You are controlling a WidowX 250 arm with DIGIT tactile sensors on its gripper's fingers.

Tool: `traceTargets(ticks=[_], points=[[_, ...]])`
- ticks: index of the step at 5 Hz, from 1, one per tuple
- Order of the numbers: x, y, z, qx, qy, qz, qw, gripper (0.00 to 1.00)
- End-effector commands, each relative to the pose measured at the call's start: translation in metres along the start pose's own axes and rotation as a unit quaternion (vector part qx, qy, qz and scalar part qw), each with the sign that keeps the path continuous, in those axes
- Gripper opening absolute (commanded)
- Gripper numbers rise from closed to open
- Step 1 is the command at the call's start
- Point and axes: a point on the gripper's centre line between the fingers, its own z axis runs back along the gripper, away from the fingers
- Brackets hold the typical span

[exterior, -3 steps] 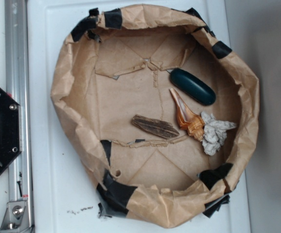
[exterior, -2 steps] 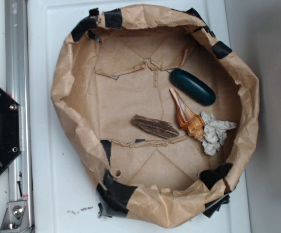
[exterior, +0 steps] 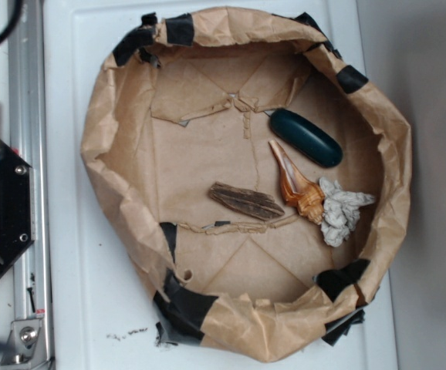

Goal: Grab the wood chip.

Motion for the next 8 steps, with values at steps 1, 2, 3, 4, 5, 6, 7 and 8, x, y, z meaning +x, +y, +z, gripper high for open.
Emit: traceTargets(ticks=[1, 2, 3, 4, 5, 6, 7, 8], points=[[0.058, 0.028, -0.048, 0.003, -0.079, -0.066, 0.995, 1.0], [0.075, 0.037, -0.076, 0.014, -0.048, -0.067, 0.996, 1.0], [0.079, 0.044, -0.11, 0.028, -0.01, -0.074, 0.997, 1.0], [0.071, 0.038, -0.153, 0.042, 0.022, -0.129, 0.99, 1.0], [0.065, 0.022, -0.168, 0.036, 0.021, -0.19, 0.981, 1.0], [0.062, 0.015, -0.179, 0.029, 0.032, -0.209, 0.977, 1.0], [0.065, 0.015, -0.196, 0.032, 0.047, -0.21, 0.976, 1.0], [0.073, 0.013, -0.212, 0.031, 0.056, -0.207, 0.976, 1.0]])
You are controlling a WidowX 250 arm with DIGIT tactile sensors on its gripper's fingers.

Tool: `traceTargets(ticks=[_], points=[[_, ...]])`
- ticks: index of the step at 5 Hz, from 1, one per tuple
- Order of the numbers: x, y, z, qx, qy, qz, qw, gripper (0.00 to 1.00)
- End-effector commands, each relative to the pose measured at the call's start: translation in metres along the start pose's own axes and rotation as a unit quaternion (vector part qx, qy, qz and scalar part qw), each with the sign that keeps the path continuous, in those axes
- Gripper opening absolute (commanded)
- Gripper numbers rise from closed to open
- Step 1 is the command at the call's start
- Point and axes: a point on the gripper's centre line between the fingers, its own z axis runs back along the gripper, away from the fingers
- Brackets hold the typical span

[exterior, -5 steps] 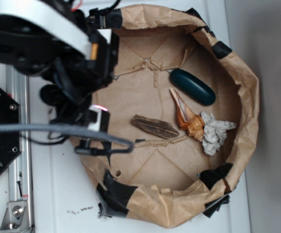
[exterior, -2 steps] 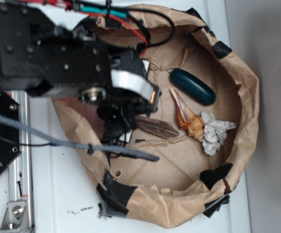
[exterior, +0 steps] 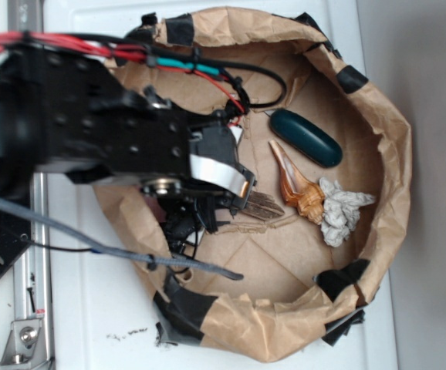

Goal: Grab the wood chip.

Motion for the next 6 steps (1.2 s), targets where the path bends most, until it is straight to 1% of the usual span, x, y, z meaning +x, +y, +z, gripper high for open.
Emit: traceTargets(ticks=[1, 2, 3, 4, 5, 6], points=[[0.037, -0.001, -0.018, 0.014, -0.008, -0.006, 1.0, 0.94], [0.044, 0.0, -0.016, 0.017, -0.013, 0.002, 1.0, 0.0], [0.043, -0.001, -0.01, 0.021, -0.015, 0.002, 1.0, 0.0], [0.039, -0.003, 0.001, 0.024, -0.023, 0.003, 0.999, 0.0], [0.037, 0.0, 0.012, 0.018, -0.034, 0.01, 0.999, 0.0], [0.034, 0.002, 0.016, 0.023, -0.033, 0.011, 0.999, 0.0]])
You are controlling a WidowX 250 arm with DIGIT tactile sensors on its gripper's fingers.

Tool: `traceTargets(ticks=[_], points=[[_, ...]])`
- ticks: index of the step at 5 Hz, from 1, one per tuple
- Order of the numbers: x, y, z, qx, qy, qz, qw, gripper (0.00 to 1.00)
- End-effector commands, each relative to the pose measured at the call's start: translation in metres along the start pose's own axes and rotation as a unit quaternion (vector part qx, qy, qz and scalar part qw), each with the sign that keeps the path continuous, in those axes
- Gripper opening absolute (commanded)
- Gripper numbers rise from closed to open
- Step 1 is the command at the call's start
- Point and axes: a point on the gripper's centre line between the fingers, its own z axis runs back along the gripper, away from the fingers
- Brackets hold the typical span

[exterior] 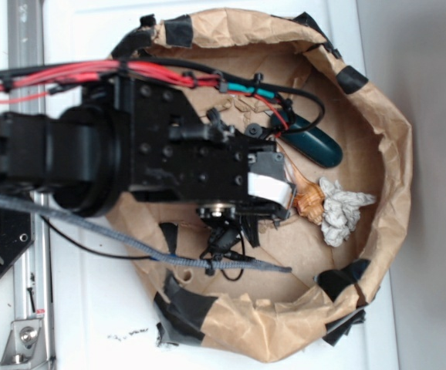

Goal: Grab the wood chip.

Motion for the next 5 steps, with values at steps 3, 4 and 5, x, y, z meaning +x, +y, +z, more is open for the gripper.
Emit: traceTargets(ticks=[3, 4, 5], points=[[-0.002, 0.005, 0.038, 0.003, -0.002, 0.015, 1.0, 0.0], [-0.01, 0.011, 0.088, -0.087, -0.042, 0.161, 0.982, 0.22], [-0.015, 0.043, 0.118, -0.087, 0.003, 0.2, 0.976, 0.0]])
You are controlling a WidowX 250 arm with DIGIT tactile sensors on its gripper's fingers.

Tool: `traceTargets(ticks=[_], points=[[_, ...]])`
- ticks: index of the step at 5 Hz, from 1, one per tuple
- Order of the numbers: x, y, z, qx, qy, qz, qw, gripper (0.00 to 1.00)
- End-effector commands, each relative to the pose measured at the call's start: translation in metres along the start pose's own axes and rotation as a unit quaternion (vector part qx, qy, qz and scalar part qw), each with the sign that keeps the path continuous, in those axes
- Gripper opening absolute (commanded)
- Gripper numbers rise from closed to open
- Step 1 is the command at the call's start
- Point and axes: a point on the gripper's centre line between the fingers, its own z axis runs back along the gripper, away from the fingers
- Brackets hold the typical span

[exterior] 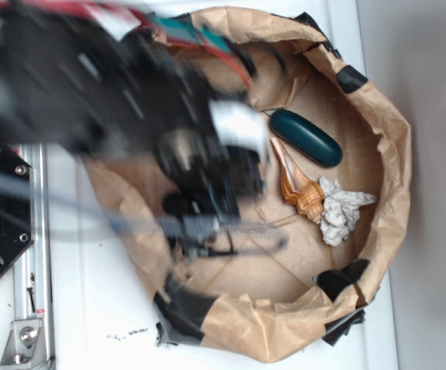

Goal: Grab the wood chip.

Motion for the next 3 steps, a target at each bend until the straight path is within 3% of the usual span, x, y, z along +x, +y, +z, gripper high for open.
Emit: traceTargets(ticks=[1, 2, 3], points=[[0.0224, 0.025, 0.0518, 0.0, 0.015, 0.078, 0.997, 0.0], [0.0278, 0.0259, 0.0492, 0.001, -0.014, 0.124, 0.992, 0.0], [0.0233, 0.029, 0.0423, 0.014, -0.014, 0.157, 0.987, 0.0]])
